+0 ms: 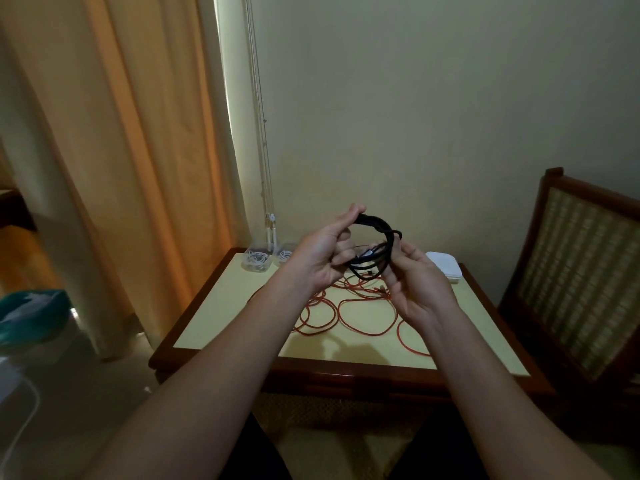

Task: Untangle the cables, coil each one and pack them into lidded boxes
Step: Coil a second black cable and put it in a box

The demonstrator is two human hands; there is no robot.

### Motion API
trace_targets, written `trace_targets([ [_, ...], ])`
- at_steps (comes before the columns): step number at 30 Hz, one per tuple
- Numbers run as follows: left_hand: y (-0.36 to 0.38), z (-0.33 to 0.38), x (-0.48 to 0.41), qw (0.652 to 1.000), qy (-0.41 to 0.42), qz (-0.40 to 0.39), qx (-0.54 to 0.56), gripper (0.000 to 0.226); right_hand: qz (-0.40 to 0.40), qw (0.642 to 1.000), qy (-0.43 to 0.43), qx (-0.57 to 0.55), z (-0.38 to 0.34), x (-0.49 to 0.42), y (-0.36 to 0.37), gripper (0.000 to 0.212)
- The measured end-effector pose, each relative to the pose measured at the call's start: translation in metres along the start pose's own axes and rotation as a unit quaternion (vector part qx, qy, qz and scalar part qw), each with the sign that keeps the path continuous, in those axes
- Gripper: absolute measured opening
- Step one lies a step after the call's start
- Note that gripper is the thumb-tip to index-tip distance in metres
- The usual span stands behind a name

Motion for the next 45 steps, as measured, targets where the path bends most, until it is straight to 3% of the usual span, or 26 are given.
trace_targets([
  [3, 0.0, 0.003, -0.002, 0.999, 0.03, -0.004, -0.029, 0.011, -0.01, 0.998, 0.045, -0.051, 0.005, 0.005, 0.004, 0.009],
  [7, 0.001, -0.004, -0.003, 0.999, 0.017, -0.003, -0.033, 0.011, 0.01, 0.997, 0.012, -0.077, 0.003, 0.001, 0.006, 0.018],
  [10, -0.003, -0.009, -0.005, 1.0, 0.012, 0.003, -0.019, 0.012, -0.002, 0.996, 0.019, -0.082, 0.005, 0.001, 0.011, 0.013],
  [14, -0.01, -0.003, -0.009, 0.998, 0.055, 0.026, -0.035, 0.015, -0.091, 0.993, 0.08, -0.004, 0.013, 0.012, 0.017, 0.015],
  [16, -0.012, 0.005, -0.009, 0.993, 0.093, 0.04, -0.056, 0.014, -0.095, 0.99, 0.085, 0.064, 0.017, 0.015, 0.012, 0.013],
  [19, -0.008, 0.013, -0.008, 0.982, 0.155, 0.05, -0.098, 0.015, -0.078, 0.989, 0.065, 0.109, 0.016, 0.016, 0.01, 0.011],
  [22, -0.006, 0.02, -0.007, 0.966, 0.201, 0.078, -0.142, 0.018, -0.068, 0.986, 0.025, 0.151, 0.011, 0.019, 0.015, 0.032],
  [25, -0.002, 0.023, -0.005, 0.955, 0.223, 0.101, -0.17, 0.017, -0.051, 0.958, -0.112, 0.259, 0.0, 0.018, 0.016, 0.036],
  [29, 0.001, 0.012, -0.005, 0.961, 0.206, 0.106, -0.152, 0.021, 0.043, 0.874, -0.266, 0.405, -0.011, 0.012, 0.004, 0.012],
  [31, -0.003, 0.008, -0.011, 0.959, 0.208, 0.105, -0.162, 0.017, 0.055, 0.863, -0.288, 0.412, -0.013, 0.01, 0.0, 0.007],
  [37, -0.012, 0.001, -0.026, 0.96, 0.181, 0.087, -0.194, 0.019, -0.005, 0.854, -0.278, 0.44, -0.006, 0.001, -0.01, 0.015],
  [41, -0.027, -0.019, -0.052, 0.988, 0.074, 0.082, -0.105, 0.018, -0.097, 0.893, -0.191, 0.395, 0.004, -0.013, -0.018, 0.022],
  [43, -0.033, -0.038, -0.068, 0.995, 0.017, 0.093, -0.045, 0.022, -0.078, 0.9, -0.182, 0.388, 0.004, -0.028, -0.03, 0.021],
  [45, -0.04, -0.063, -0.085, 0.993, -0.037, 0.11, 0.028, 0.032, -0.007, 0.916, -0.182, 0.357, 0.005, -0.048, -0.049, 0.019],
])
Point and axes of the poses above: each hand's wrist, its own x-axis away from the middle knuckle, its own y-axis out of the palm, z = x × y, the point moved 8 cm from there along -x, towards the middle knuckle, and after that the axes turned 11 degrees about z, right-handed, at the moved point
